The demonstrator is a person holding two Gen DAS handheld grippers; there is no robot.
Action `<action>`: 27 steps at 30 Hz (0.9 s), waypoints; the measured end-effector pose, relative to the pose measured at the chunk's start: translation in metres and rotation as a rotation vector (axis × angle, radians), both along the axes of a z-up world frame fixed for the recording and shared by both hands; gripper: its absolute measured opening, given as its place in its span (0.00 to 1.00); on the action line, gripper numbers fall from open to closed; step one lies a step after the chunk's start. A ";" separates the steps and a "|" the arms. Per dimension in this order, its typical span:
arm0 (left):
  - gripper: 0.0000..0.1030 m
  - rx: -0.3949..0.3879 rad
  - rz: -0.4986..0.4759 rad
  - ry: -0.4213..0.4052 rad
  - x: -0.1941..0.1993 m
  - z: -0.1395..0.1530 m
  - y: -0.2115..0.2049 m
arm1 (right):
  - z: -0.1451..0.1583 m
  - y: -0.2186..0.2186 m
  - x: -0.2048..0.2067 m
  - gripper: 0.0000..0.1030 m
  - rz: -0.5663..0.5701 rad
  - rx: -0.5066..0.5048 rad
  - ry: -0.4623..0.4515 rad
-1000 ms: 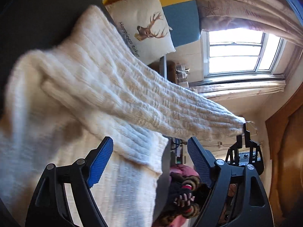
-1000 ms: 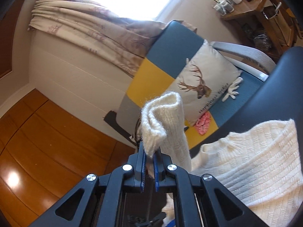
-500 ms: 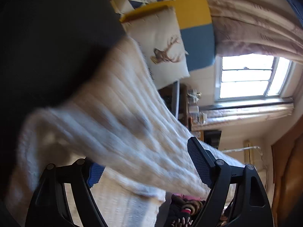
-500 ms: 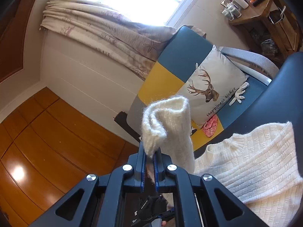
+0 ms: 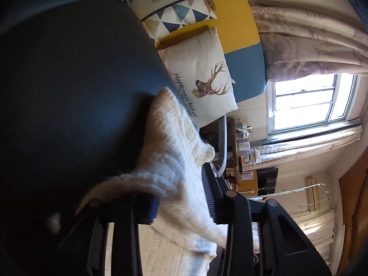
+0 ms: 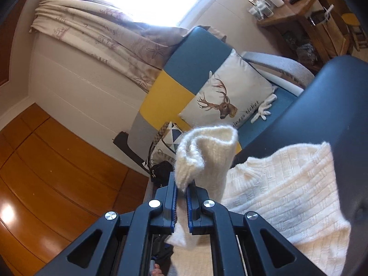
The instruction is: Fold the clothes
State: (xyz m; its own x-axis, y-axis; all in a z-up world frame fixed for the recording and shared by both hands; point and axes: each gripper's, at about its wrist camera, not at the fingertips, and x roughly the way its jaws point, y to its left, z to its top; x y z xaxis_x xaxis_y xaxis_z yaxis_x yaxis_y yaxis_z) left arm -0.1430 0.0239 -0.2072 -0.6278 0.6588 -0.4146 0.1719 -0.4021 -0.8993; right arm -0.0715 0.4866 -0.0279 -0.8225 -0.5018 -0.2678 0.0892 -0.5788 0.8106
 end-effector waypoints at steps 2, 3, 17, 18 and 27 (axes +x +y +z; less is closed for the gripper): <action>0.24 -0.012 0.022 0.010 0.002 -0.003 -0.004 | -0.005 0.002 0.007 0.06 -0.017 0.044 0.027; 0.24 -0.020 0.029 0.007 0.003 -0.005 -0.006 | -0.014 0.003 0.010 0.06 -0.031 0.064 0.009; 0.18 -0.054 0.015 0.014 0.011 -0.014 -0.011 | -0.132 0.032 0.011 0.06 -0.082 0.065 -0.317; 0.18 -0.052 0.018 0.020 0.012 -0.014 -0.012 | -0.115 0.031 0.012 0.06 -0.072 0.083 -0.259; 0.18 -0.089 0.012 0.014 0.013 -0.018 -0.004 | -0.119 0.031 -0.001 0.06 -0.073 0.245 -0.303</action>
State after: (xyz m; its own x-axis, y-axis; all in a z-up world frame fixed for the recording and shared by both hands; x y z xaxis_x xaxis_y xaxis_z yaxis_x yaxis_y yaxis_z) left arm -0.1299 0.0194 -0.2250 -0.6416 0.6121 -0.4623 0.1653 -0.4781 -0.8626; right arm -0.0724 0.5181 -0.1472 -0.7192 -0.3357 -0.6084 -0.1812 -0.7546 0.6307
